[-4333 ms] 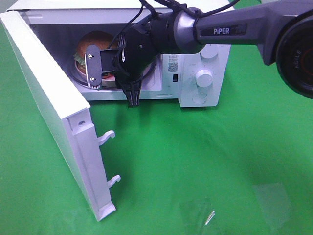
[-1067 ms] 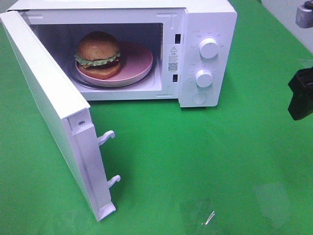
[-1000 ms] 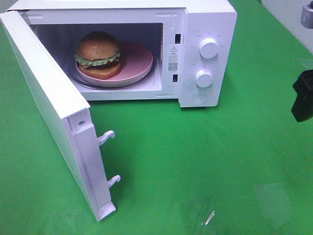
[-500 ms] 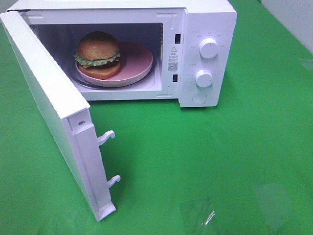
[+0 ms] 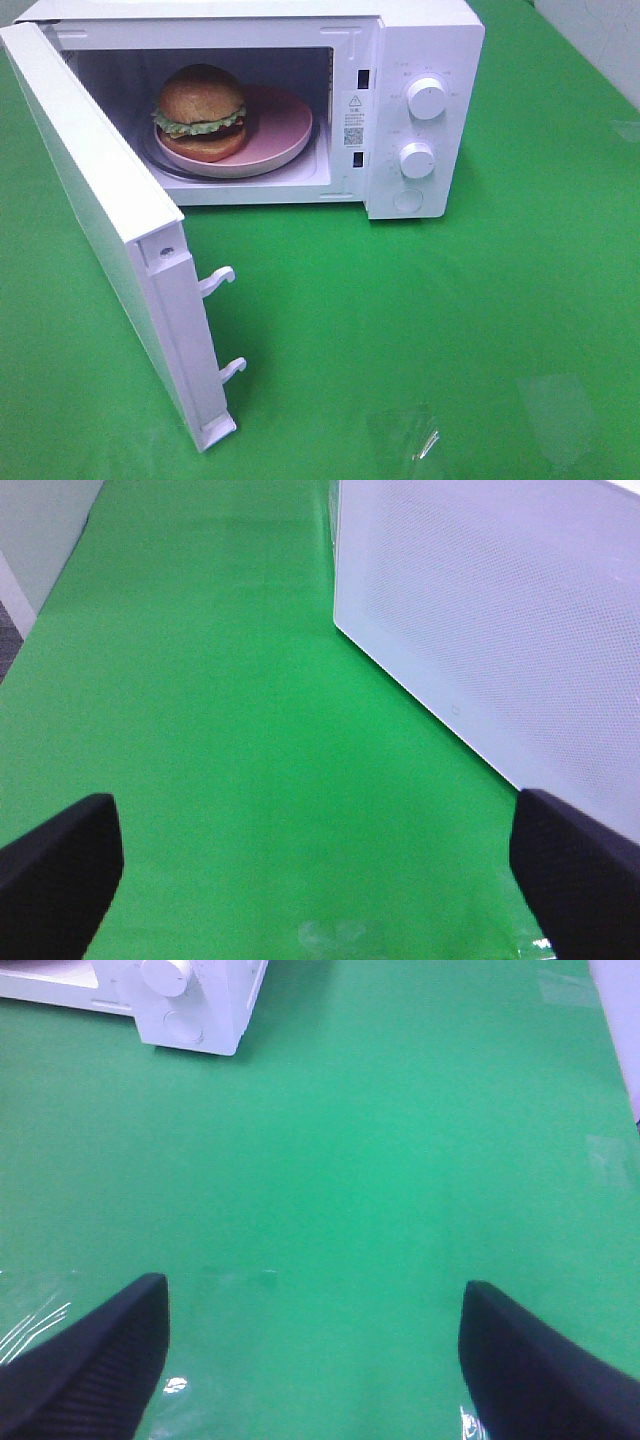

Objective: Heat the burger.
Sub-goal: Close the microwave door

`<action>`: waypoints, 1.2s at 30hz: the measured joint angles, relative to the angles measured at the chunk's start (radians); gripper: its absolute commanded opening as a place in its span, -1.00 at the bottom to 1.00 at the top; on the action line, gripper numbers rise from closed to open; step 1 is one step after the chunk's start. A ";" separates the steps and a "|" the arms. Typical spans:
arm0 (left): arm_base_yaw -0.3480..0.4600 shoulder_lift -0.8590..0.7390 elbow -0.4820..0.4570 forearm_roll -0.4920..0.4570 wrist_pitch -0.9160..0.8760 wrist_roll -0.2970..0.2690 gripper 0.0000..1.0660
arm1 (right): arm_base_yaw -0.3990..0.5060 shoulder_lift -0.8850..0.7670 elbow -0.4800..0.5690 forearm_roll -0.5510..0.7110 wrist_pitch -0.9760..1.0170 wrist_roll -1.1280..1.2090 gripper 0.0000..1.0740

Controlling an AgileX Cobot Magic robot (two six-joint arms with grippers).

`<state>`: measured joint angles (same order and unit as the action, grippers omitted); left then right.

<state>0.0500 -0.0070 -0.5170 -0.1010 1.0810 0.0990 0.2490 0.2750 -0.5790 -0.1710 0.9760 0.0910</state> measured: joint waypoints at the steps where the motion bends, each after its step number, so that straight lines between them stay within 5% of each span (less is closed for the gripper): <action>1: 0.000 0.000 0.000 0.000 0.000 0.000 0.88 | 0.000 0.000 0.000 0.000 0.000 0.000 0.43; 15: 0.000 0.000 0.000 0.000 0.000 0.000 0.88 | -0.141 -0.212 0.086 0.049 -0.003 0.005 0.42; 36: 0.000 0.000 0.000 0.000 0.000 0.000 0.88 | -0.151 -0.279 0.087 0.056 -0.002 0.005 0.41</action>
<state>0.0500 -0.0070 -0.5170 -0.1010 1.0810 0.0990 0.0980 -0.0040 -0.4920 -0.1150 0.9740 0.0960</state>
